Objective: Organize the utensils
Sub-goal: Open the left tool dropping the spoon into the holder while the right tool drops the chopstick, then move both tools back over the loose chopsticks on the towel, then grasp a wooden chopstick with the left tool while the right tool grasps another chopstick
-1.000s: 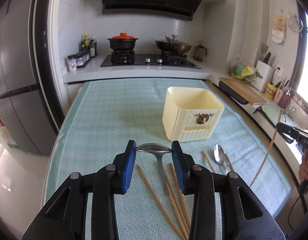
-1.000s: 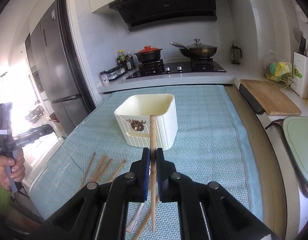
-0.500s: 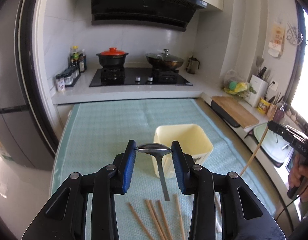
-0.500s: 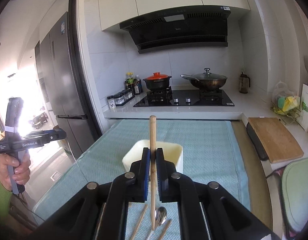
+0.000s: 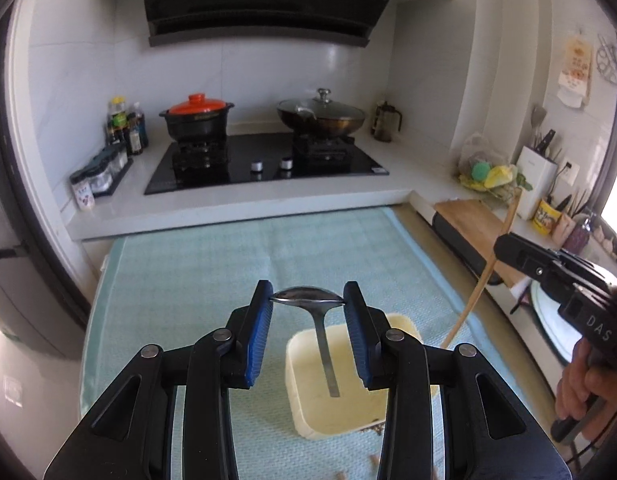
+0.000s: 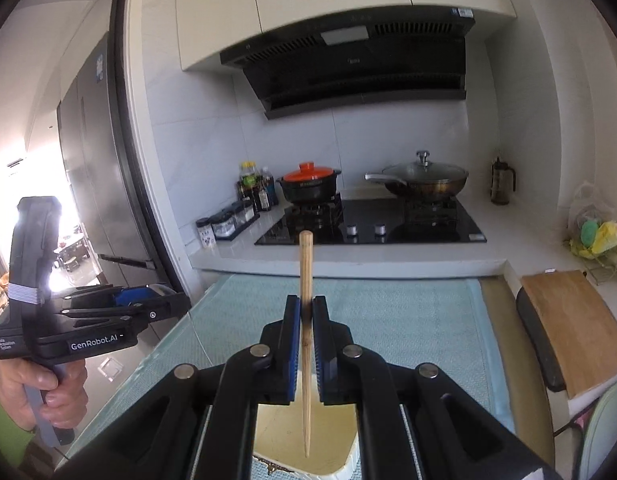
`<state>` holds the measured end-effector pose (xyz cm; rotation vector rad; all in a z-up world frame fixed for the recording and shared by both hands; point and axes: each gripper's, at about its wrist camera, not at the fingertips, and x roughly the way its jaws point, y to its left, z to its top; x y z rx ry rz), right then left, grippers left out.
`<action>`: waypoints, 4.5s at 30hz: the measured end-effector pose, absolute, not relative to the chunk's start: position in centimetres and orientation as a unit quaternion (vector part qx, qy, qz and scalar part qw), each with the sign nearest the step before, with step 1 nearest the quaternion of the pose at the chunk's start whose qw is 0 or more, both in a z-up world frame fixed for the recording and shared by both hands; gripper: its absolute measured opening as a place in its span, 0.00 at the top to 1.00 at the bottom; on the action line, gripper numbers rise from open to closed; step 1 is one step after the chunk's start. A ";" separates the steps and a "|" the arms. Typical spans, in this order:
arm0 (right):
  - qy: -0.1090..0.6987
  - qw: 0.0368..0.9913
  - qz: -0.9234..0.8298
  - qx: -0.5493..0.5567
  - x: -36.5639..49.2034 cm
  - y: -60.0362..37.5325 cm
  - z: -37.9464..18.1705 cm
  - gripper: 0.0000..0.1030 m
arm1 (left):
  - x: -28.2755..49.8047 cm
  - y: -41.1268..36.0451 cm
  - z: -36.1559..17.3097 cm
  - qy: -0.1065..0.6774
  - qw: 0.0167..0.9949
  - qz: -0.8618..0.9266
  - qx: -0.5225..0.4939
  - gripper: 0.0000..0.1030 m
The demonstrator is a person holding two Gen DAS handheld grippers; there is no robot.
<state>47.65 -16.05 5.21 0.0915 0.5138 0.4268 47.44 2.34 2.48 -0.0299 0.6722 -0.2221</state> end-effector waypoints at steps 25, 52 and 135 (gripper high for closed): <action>0.332 0.930 0.157 0.033 46.1 -21.1 1.9 0.55 | 40.3 5.1 3.2 0.328 0.941 -0.078 0.035 0.17; 0.357 0.928 0.100 -0.030 14.4 -20.9 -14.1 0.31 | 15.2 6.8 -15.4 0.411 0.907 -0.041 -0.075 0.01; 0.452 0.884 0.114 0.026 36.5 -19.4 -17.9 0.94 | 35.5 11.1 -18.7 0.472 0.880 -0.027 -0.048 0.96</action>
